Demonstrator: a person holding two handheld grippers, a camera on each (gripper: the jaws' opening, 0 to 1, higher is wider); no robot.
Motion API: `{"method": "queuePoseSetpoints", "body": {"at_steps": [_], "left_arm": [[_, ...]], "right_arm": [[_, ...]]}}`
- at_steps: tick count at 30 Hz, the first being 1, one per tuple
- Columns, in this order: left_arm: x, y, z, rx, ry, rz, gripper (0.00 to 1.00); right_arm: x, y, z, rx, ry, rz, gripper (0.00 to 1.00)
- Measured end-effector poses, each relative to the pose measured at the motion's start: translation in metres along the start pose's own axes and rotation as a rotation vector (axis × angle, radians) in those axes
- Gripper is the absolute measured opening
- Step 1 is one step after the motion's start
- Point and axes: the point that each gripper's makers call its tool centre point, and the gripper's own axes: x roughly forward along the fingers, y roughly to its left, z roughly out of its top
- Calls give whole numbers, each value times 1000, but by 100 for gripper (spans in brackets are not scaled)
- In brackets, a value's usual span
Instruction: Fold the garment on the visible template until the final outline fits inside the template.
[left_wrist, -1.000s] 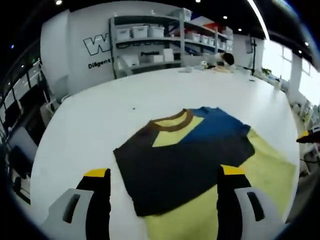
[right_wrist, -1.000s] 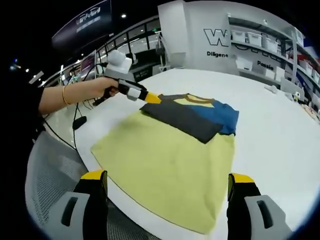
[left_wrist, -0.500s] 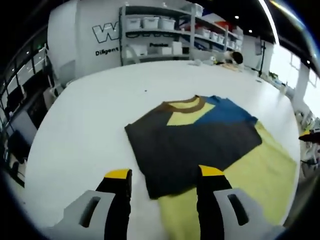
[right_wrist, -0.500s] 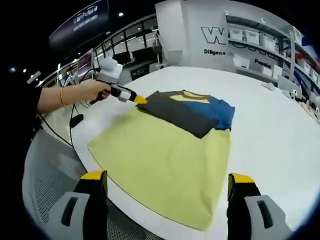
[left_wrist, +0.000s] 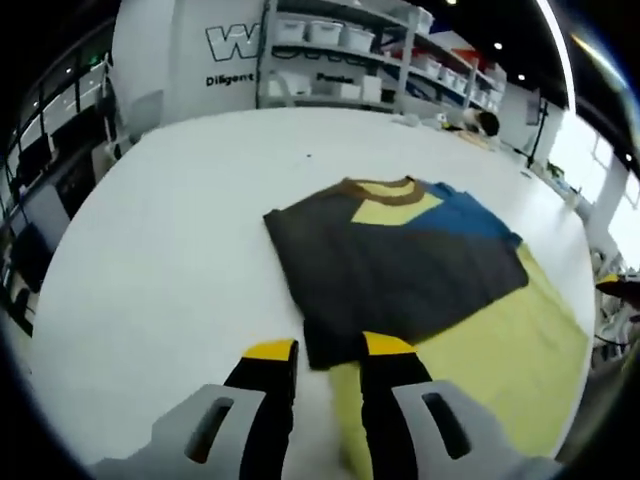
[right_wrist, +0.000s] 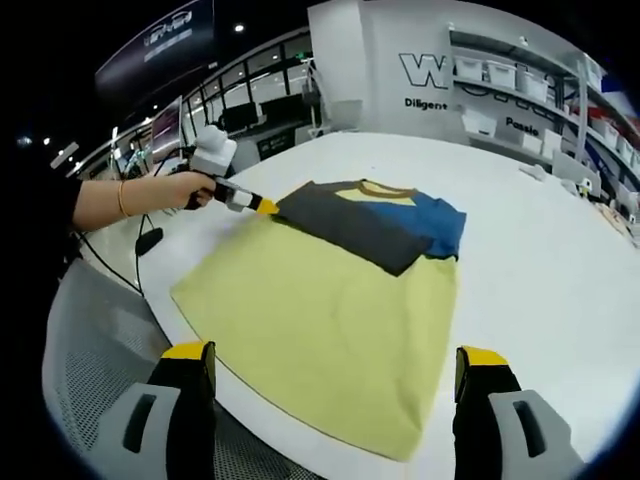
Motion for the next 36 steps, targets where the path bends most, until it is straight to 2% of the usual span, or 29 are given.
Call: {"method": "queuePoseSetpoints", "body": {"at_steps": [9, 14, 15, 23, 26, 29, 34, 36], "left_arm": [[-1, -4, -3, -38, 3, 1, 10], [-4, -1, 0, -6, -22, 46, 4], [-4, 1, 0, 17, -19, 60, 4], [-1, 9, 4, 88, -1, 51, 3], [-2, 14, 5, 84, 23, 46, 4], [-3, 22, 5, 118, 31, 75, 4], [-5, 33, 5, 123, 31, 86, 4], [-8, 39, 3, 128, 46, 110, 4]], "right_arm": [[0, -2, -5, 6, 11, -9, 98], [0, -2, -7, 7, 16, -9, 98], [0, -1, -7, 5, 17, -7, 98], [1, 0, -10, 3, 28, -2, 99], [1, -3, -11, -1, 33, -11, 98], [2, -3, -11, 12, 28, -7, 98], [3, -2, -14, 18, 38, -4, 97], [3, -2, -15, 24, 40, -5, 97]]}}
